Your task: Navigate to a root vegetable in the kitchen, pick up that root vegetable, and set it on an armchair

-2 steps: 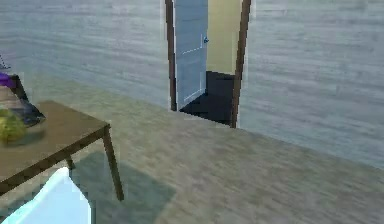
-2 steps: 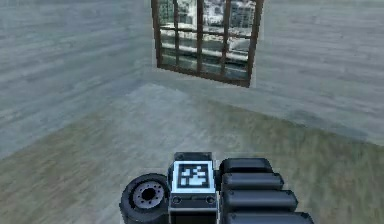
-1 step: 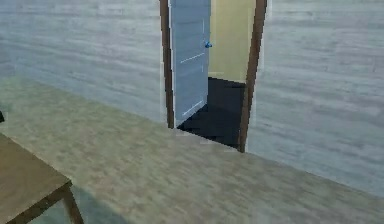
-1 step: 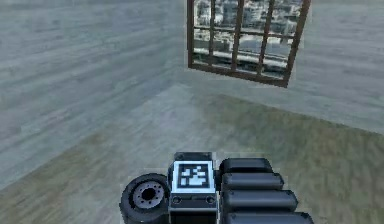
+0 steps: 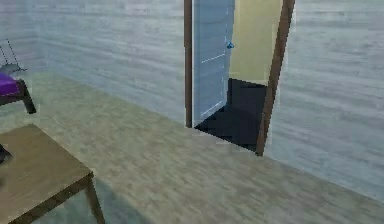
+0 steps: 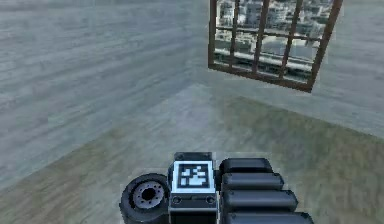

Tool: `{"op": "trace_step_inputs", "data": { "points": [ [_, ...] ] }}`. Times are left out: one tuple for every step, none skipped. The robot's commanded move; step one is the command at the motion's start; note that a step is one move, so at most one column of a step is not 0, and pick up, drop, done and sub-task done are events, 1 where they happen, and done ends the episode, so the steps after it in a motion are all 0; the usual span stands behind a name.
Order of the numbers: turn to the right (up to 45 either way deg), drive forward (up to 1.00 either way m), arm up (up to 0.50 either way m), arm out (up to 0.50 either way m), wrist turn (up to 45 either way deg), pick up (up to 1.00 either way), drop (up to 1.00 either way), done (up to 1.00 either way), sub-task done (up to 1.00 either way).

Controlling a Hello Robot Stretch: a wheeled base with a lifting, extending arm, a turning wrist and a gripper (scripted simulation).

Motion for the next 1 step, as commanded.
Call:
{"op": "trace_step_inputs", "data": {
  "points": [
    [0.0,0.65,0.00,0.00,0.0,0.00,0.00,0.00,0.00]
  ]
}}
